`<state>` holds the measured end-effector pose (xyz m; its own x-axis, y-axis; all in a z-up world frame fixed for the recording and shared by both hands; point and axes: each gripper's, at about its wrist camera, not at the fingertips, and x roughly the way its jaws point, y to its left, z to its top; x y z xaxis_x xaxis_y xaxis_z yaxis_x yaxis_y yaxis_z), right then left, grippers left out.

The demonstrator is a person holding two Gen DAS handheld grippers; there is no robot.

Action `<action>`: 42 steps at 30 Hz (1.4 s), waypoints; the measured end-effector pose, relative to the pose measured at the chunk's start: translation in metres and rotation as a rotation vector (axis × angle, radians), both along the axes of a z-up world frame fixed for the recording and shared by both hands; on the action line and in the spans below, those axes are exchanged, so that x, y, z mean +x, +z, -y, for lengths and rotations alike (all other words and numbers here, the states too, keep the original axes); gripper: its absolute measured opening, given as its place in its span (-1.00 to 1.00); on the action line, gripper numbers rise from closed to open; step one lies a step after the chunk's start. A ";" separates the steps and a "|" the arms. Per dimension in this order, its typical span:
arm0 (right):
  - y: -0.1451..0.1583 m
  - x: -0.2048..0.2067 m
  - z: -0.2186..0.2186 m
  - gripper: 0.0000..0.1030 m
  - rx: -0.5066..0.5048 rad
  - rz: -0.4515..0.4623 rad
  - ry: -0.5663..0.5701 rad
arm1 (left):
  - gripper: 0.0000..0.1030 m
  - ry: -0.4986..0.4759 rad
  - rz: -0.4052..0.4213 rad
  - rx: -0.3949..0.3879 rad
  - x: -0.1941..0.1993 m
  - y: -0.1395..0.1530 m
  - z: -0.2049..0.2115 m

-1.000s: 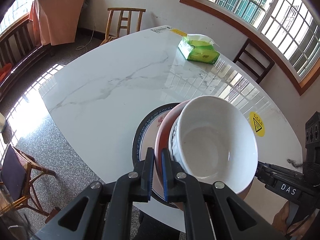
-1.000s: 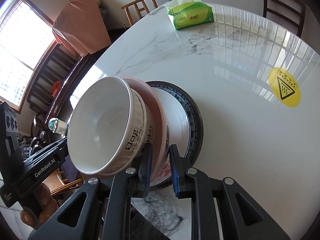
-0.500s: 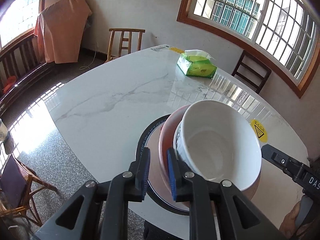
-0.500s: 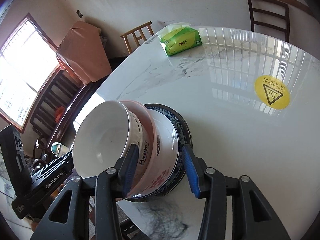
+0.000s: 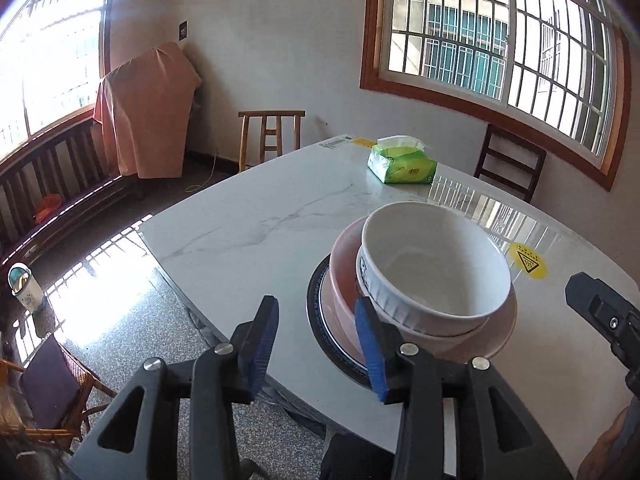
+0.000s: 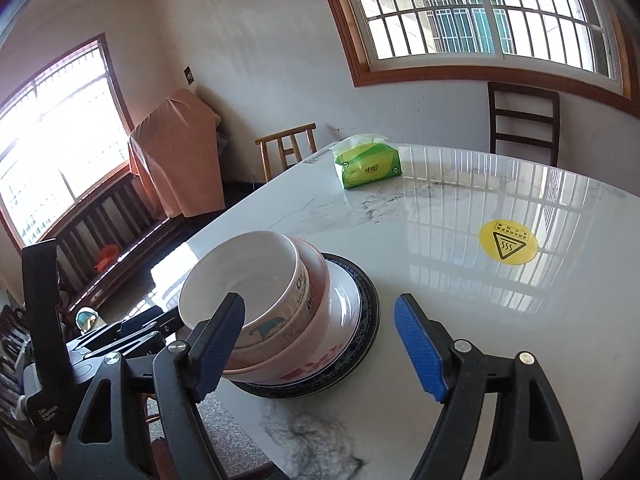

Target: Organize plates and bowls

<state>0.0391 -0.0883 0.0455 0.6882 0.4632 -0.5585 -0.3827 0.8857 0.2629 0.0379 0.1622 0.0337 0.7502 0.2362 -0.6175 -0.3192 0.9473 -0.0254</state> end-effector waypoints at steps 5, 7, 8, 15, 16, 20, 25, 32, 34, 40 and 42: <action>0.001 -0.025 0.009 0.64 0.017 0.076 -0.023 | -0.21 -0.013 0.046 0.070 -0.024 0.006 0.016; 0.000 -0.031 0.014 0.64 0.043 0.076 -0.025 | -0.21 -0.022 0.067 0.065 -0.034 0.011 0.020; -0.001 -0.033 0.016 0.64 0.044 0.074 -0.029 | -0.21 -0.024 0.081 0.070 -0.038 0.013 0.022; 0.001 -0.061 0.031 0.66 0.034 0.127 -0.044 | 0.09 -0.078 0.153 0.073 -0.067 0.035 0.042; 0.001 -0.065 0.033 0.66 0.033 0.138 -0.047 | 0.11 -0.090 0.155 0.064 -0.070 0.037 0.044; 0.003 -0.081 0.039 0.73 0.042 0.185 -0.055 | 0.12 -0.104 0.172 0.058 -0.082 0.046 0.053; 0.006 -0.102 0.044 0.81 0.054 0.271 -0.068 | 0.12 -0.126 0.174 0.051 -0.096 0.049 0.063; 0.007 -0.127 0.046 0.97 0.035 0.355 -0.098 | 0.57 -0.164 0.232 0.029 -0.121 0.055 0.069; 0.005 -0.131 0.047 0.97 0.039 0.356 -0.096 | 0.59 -0.173 0.249 0.041 -0.127 0.057 0.072; 0.003 -0.141 0.050 0.97 0.036 0.370 -0.103 | 0.63 -0.185 0.249 0.026 -0.128 0.057 0.076; 0.003 -0.141 0.053 0.98 0.039 0.382 -0.113 | 0.64 -0.190 0.227 0.019 -0.124 0.054 0.077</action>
